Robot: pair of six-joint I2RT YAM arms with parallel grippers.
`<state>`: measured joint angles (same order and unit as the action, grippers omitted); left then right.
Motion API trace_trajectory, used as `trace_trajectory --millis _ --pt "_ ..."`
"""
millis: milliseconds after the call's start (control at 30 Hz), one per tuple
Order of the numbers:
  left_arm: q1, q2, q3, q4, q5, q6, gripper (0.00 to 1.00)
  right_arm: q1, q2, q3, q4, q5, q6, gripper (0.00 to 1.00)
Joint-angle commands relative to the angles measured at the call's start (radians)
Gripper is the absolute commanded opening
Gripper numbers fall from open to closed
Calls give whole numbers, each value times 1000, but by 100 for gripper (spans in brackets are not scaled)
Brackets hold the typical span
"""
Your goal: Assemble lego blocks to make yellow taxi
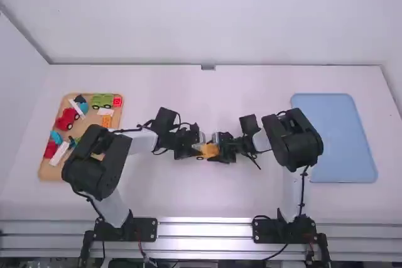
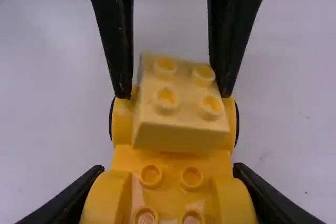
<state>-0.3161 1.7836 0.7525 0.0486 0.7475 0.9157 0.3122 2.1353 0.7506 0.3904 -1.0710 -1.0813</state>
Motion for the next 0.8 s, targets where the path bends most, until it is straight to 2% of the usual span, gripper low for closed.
trace_trajectory --millis 0,233,467,767 --pt "1 -14 -18 -6 -8 -3 46 1 10 -10 -3 47 -16 56" --pt "2 -14 -18 8 -8 -7 48 1 10 -10 -3 47 -16 56" --pt "2 -14 -18 28 -30 -6 25 1 10 -10 -6 48 -15 56" --pt "2 -14 -18 31 -88 47 18 1 10 -10 -6 48 -15 57"
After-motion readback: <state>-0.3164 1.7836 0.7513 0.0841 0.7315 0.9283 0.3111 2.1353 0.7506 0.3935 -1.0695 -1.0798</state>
